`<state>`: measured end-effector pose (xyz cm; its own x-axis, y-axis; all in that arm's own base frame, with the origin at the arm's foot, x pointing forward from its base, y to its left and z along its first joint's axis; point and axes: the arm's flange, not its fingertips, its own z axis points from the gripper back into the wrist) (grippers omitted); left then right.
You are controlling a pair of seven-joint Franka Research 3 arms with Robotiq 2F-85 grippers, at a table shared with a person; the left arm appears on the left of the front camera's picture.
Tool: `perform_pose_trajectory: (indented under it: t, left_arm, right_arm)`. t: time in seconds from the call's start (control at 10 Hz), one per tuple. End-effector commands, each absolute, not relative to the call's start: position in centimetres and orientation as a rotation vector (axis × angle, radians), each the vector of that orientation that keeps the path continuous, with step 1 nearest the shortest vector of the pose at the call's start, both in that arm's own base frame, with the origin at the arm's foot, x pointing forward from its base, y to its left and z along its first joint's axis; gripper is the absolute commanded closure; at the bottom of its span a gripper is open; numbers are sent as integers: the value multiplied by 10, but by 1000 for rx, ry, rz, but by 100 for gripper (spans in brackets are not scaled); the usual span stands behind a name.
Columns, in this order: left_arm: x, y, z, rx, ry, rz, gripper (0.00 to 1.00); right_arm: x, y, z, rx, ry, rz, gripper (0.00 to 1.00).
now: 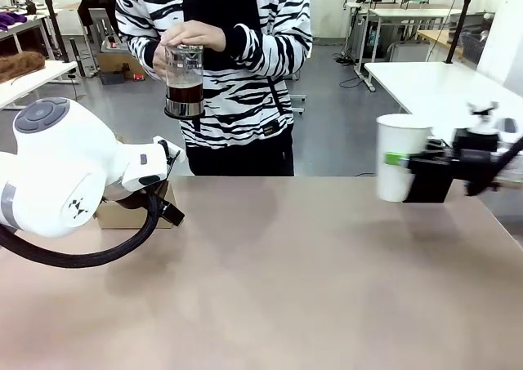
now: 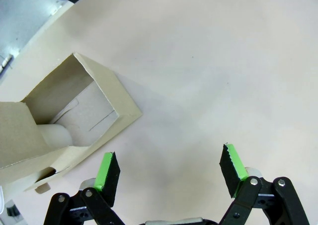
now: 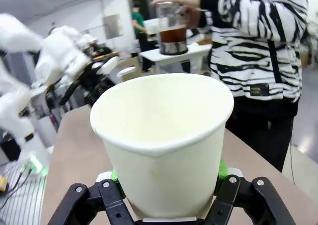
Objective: Pour a drink into a cup and package it in a carrier.
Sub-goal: Pick up the 600 ml Paper Cup and place it in the middle top area of the table.
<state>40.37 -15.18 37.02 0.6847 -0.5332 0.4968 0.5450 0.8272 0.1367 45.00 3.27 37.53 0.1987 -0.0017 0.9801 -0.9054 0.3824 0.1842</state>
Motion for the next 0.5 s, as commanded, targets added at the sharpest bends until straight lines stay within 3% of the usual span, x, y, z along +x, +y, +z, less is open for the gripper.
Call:
perform_pose_trajectory:
  t: [0.0,0.4]
  left_arm:
    - [404,-152,370,-25,-550,-604,0]
    - [404,-152,370,-25,-550,-604,0]
  right_arm:
    - [474,89,359,921,-1213,680,34]
    - [505,147,311,895,-1459,562,34]
